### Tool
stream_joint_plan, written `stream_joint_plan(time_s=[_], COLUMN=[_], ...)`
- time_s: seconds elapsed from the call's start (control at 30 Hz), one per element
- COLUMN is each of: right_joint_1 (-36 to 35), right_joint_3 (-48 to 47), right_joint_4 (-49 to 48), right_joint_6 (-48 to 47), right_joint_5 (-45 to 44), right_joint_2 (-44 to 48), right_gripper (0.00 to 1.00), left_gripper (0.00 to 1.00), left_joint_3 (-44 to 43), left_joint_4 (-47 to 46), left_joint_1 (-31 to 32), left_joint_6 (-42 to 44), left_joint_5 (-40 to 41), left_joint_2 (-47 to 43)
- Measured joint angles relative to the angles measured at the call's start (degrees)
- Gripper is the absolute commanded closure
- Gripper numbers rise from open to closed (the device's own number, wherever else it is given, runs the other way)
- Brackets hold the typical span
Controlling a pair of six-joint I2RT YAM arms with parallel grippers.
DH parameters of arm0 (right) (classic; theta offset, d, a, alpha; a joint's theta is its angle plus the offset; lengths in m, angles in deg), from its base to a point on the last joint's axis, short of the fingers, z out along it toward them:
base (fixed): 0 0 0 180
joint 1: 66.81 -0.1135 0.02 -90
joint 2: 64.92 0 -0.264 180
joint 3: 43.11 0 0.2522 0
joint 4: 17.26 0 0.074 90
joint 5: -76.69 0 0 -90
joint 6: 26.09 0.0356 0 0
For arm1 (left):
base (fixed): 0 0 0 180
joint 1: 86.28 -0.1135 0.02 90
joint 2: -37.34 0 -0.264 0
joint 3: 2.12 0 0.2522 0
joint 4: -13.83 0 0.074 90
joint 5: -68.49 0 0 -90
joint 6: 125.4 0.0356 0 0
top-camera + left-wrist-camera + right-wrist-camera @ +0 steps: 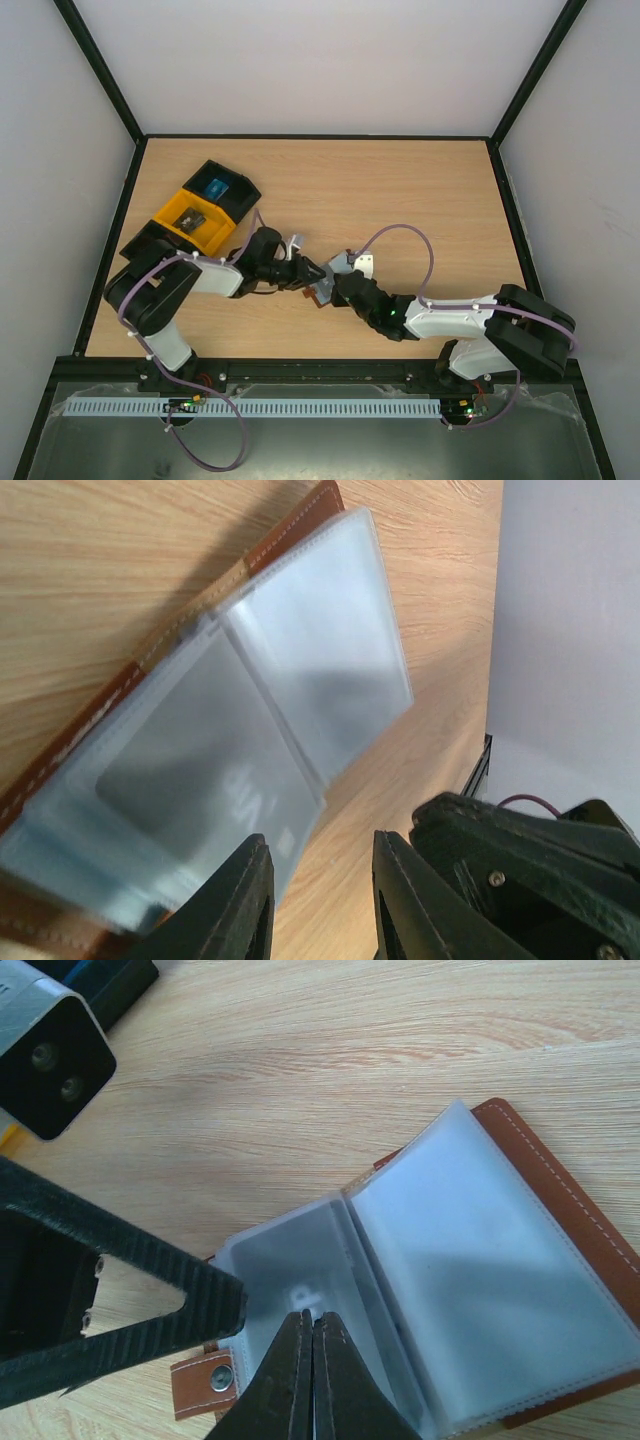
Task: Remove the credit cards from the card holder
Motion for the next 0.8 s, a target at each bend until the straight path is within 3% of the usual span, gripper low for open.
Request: stream_joint_plan(time_s=[0.13, 0.27, 0.4, 0.6, 0.7, 0.8], right_joint_1=[0.3, 1.3, 5.9, 13.8, 17.1, 18.9], right_joint_3=[0.0, -0.1, -0.3, -2.6, -5.2, -7.3], right_joint_4=[0.6, 1.6, 2.2, 3.0, 3.1, 3.6], right_joint_6=[0.0, -1.1, -3.0, -5.5, -7.0, -8.1], right_joint_5=[-0.5, -0.1, 3.5, 8.8, 11.1, 12.5], right_joint_2=[0.1, 0.7, 0.7, -1.0, -4.5, -8.0], right_gripper=[0.90, 0.83, 0.67, 0.45, 0.44, 0.57], left_gripper=[0.69, 0.62, 0.55, 0.52, 0.50, 0.50], left_joint_3=[-2.0, -2.2, -2.1, 0.4, 1.5, 2.0], left_joint_4=[-1.1, -1.0, -0.2, -0.7, -0.5, 1.2], left_joint_1=[0.0, 0.0, -0.4, -2.1, -3.4, -4.8], left_joint_6=[0.2, 0.4, 0.9, 0.9, 0.9, 1.6], left_joint_5=[-0.4, -0.2, 0.9, 1.4, 1.4, 1.6], left_joint_2=[3.5, 4.3, 3.6, 2.6, 1.2, -1.8])
